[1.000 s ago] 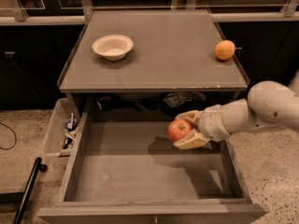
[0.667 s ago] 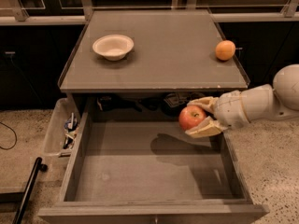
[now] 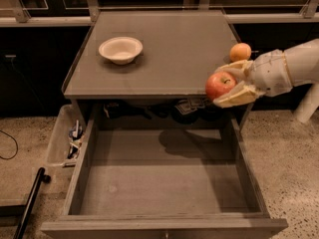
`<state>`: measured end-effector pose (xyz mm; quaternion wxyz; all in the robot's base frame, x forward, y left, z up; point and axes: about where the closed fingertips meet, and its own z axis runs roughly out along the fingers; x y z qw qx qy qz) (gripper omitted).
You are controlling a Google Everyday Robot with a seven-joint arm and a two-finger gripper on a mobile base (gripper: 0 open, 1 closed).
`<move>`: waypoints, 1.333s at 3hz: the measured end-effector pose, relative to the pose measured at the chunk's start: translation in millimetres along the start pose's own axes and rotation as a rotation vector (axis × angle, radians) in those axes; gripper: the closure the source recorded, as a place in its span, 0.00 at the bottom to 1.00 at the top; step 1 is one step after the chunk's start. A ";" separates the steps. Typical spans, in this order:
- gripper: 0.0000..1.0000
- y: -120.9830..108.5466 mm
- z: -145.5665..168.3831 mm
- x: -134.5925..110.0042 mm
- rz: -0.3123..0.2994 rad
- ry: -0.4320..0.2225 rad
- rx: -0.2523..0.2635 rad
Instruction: Pick apple from top drawer and place on counter
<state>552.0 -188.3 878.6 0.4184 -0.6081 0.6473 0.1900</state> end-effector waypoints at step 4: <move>1.00 -82.7 10.4 -25.7 -0.047 -0.066 0.011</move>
Offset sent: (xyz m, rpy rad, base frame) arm 0.0077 -0.0060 0.0235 0.0012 -0.0495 -0.0108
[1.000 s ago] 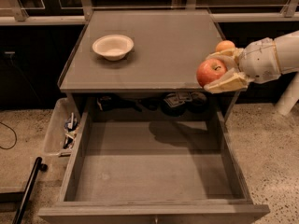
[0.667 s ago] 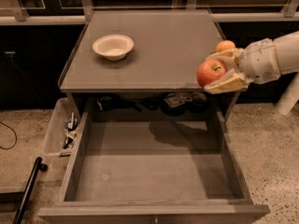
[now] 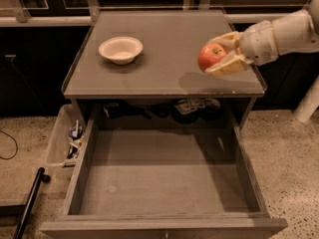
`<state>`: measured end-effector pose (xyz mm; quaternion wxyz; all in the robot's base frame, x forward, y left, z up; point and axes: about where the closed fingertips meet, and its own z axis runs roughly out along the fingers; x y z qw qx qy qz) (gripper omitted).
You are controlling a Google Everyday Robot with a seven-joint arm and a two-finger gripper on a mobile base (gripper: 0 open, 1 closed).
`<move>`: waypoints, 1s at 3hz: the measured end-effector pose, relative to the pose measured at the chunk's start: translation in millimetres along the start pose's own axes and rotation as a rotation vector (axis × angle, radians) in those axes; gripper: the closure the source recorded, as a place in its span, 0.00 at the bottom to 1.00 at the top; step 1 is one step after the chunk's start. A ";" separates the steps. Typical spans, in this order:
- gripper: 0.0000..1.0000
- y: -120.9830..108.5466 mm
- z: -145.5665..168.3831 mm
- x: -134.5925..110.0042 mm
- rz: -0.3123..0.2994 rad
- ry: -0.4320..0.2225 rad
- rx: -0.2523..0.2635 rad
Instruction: Pick apple from top drawer and place on counter
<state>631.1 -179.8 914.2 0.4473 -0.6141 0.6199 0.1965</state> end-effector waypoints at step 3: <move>1.00 -76.8 56.4 14.3 0.086 -0.005 -0.035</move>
Offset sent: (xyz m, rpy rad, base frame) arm 0.1246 0.0085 0.0037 0.0754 0.0721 -0.0081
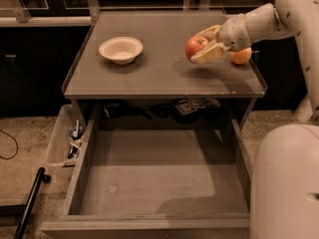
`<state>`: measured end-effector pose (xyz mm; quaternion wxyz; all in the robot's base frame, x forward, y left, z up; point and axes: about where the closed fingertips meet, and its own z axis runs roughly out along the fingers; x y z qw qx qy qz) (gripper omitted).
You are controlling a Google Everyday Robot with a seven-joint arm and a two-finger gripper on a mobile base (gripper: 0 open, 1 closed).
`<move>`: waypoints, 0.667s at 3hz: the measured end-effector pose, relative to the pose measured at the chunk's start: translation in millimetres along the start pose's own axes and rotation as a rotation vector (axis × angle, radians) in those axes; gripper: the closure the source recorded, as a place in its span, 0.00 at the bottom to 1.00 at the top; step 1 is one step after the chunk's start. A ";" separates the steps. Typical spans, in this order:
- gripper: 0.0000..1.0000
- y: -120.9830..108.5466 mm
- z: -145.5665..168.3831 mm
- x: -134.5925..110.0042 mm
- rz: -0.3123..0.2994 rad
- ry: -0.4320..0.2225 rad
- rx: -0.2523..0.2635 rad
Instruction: Pick apple from top drawer and place on counter
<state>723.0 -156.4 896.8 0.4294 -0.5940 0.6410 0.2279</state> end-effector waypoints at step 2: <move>1.00 0.1 28.6 23.0 0.044 0.127 -0.033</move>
Offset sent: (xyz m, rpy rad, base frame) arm 0.0032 0.0108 -0.0524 -0.1719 0.1243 -0.0352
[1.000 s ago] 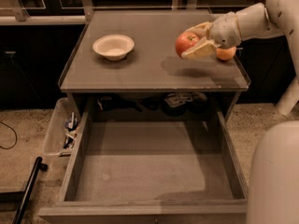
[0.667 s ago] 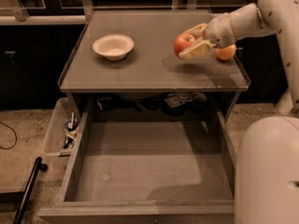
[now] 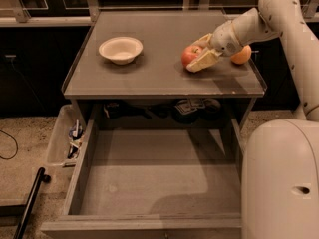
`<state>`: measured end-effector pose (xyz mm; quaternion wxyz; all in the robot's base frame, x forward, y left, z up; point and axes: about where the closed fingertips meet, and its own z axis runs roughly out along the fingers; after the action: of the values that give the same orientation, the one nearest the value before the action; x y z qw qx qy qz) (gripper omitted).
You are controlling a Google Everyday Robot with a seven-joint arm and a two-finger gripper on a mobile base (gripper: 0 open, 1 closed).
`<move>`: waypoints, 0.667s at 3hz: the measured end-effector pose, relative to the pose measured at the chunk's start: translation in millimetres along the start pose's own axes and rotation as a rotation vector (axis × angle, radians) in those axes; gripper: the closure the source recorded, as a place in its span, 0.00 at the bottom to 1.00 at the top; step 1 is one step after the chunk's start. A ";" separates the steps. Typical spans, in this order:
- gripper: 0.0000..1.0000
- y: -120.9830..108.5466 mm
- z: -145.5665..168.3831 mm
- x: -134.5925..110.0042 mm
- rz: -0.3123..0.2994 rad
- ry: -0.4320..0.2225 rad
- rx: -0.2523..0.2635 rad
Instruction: Pick apple from top drawer and place on counter
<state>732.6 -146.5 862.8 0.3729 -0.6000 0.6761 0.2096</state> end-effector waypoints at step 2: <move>0.81 7.0 13.3 6.5 0.010 0.030 -0.028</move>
Offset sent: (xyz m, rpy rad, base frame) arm -0.0028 0.0052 -0.0111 -0.0230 0.0246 0.0080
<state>729.1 -139.7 848.3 0.3530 -0.6051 0.6815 0.2117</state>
